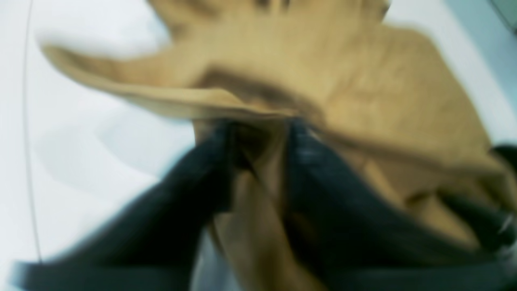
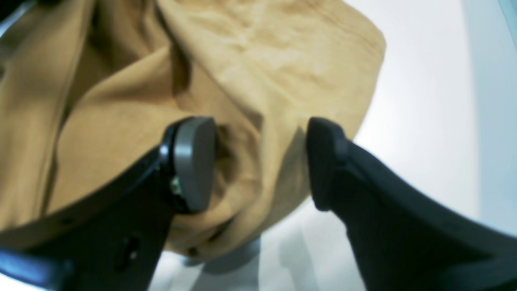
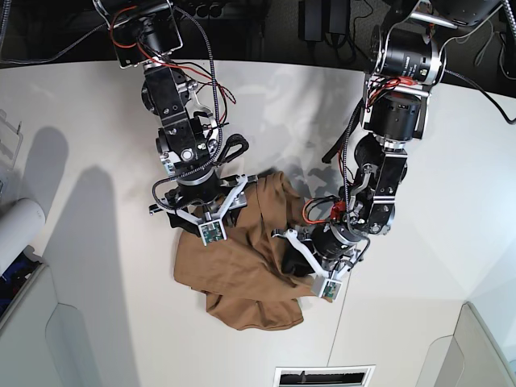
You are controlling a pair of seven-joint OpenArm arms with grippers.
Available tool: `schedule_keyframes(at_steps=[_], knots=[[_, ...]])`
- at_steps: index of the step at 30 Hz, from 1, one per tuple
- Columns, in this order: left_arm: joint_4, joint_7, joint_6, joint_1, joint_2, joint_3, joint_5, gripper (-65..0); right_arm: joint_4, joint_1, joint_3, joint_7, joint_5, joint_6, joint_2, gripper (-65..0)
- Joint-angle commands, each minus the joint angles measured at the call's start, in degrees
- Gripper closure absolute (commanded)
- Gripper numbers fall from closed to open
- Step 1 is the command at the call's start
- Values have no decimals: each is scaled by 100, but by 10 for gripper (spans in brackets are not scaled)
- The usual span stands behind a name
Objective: Layout the t-shirt on the table in an organized manner, then fold the t-shirt properly
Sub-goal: 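Lower both grippers onto the crumpled tan t-shirt and grasp its fabric, then lift the shirt with both grippers and spread it across the table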
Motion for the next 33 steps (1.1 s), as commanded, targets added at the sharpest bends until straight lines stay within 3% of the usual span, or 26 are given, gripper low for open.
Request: schedule_keyframes(at_steps=[1,2,7,10,12,22,25,28,33], knots=[[103,-175,-214,-216,50,-9,-83,-26,90,92,9,114,-31,-72,-31,-354],[107,-177,-363,-243,96,-9,-103,0,90,81,9,116,-31,-90,-31,-354],[162,-170,-1351,-302,240,-9,-710,0,92,13,9,118,-35,-205,-31,-354],[332,168,-1707,-297,337,13,-949,0,92,-50,9,120,-55,-358,-28,-354],[466,481,-1705,-299,363,133,-1025,0,92,-79,9,107,-103,-426,-28,-354],[1185,732,-1826,-111,358,732,-1047,0,92,-94,11,79,-472,-933,-17,-354],[1707,951,-1826,94,249,1329,-1235,0,142,-111,9,-144,-549,-964,55,-354],[2181,931,-1826,356,140,2061,-1163,0,487,-387,22,-229,-527,-962,306,-354],[2444,802,-1826,476,68,2380,-822,0,1458,-1246,111,-243,-531,-962,920,-354]])
